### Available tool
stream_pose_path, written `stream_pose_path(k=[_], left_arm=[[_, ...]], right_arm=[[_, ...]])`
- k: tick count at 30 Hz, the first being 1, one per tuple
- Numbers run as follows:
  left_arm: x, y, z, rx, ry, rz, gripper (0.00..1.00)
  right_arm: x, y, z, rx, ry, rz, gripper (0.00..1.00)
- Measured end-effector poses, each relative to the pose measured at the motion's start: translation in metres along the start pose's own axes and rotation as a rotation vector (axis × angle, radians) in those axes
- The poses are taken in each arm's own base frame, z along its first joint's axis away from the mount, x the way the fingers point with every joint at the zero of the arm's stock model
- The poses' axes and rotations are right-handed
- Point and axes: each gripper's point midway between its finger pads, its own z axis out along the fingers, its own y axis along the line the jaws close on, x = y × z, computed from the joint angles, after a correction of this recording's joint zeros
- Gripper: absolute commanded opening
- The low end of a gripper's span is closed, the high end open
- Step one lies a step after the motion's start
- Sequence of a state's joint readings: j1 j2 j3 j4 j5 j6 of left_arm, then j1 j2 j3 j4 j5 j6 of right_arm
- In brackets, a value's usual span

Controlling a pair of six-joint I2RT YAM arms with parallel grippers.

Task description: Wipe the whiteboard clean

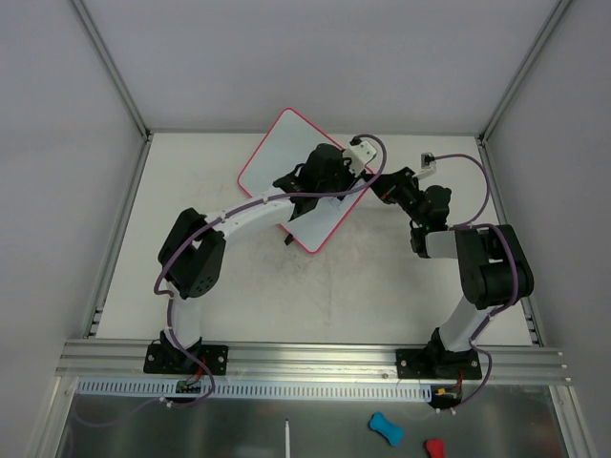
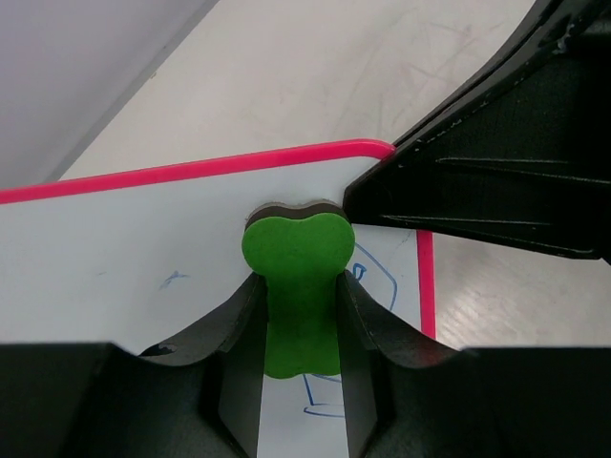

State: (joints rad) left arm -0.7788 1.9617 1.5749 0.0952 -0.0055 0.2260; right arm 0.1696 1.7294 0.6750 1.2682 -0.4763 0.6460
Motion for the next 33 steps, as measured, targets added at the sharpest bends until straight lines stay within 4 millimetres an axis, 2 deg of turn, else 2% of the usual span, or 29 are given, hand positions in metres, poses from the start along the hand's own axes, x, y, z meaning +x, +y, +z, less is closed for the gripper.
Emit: stream_pose_path(k=[6,11,15,24,33], left_arm=[[0.006,-0.005,-0.002,-0.022,0.036,0.119,0.00],[0.014,-0.030,-0.007,0.011,0.068,0.219,0.00],[0.017,-0.034,-0.009,0.005,0.078,0.254,0.00],[0.032,-0.035,-0.016,0.009,0.106,0.225,0.00],[0.078,-0.031,-0.034,0.087,0.174,0.055,0.00]], right_arm=[[0.000,0.000,0.000,0.001,0.001,0.001,0.00],[0.000,-0.003,0.000,0.011,-0.001,0.001,0.00],[0.000,-0.003,-0.001,0.012,-0.001,0.001,0.00],[0.000,-0.003,-0.001,0.013,0.000,0.000,0.00],[0.000,-0.004,-0.001,0.013,-0.001,-0.013,0.00]])
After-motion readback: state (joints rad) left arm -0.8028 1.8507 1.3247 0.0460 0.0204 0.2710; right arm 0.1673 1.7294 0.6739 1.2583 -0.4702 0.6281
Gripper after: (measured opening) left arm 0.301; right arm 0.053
